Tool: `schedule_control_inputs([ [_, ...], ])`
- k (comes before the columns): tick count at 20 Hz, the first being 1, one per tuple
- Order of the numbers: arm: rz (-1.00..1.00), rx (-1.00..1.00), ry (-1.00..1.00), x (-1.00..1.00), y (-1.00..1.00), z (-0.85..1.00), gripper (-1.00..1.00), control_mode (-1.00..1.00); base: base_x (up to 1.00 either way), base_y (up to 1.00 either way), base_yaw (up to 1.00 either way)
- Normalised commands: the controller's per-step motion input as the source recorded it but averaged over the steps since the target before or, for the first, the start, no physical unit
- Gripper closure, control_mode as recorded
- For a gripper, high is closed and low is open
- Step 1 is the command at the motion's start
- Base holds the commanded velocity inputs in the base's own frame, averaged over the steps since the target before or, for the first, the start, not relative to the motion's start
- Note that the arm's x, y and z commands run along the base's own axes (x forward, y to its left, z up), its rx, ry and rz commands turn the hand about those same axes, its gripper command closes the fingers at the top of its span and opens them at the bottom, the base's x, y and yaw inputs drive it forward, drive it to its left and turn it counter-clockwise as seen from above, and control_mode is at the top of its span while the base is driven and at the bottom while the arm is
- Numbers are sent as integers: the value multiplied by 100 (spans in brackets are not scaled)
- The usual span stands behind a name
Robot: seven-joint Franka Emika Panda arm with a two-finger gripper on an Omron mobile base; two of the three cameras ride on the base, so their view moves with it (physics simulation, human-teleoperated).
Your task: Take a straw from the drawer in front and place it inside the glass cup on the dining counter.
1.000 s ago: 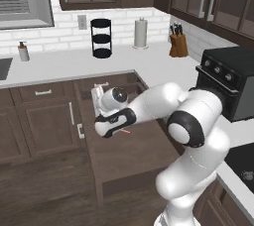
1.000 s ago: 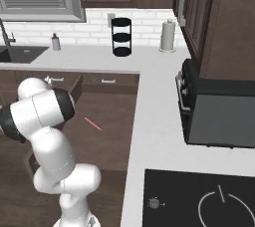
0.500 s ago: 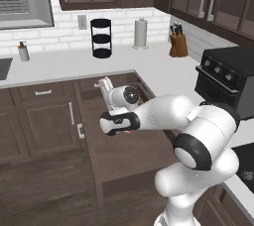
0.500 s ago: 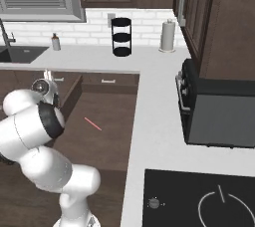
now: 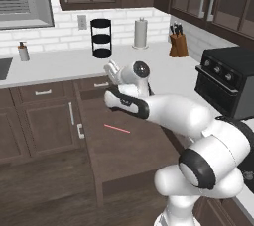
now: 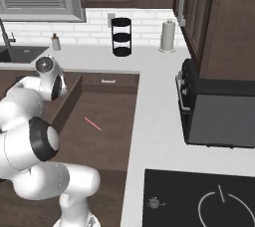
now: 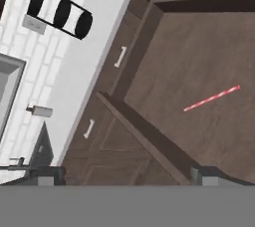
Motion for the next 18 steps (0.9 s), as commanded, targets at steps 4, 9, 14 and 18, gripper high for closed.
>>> schedule_control_inputs([
  [4,27,-13,18,0,-57,-1,-100,-100,0,0,0],
  [9,15,-12,7,2,-42,-33,-100,-100,0,0,0],
  [14,26,-23,15,24,-27,-33,-100,-100,0,0,0],
  [18,48,-30,8,10,-18,-37,-100,-100,0,0,0],
])
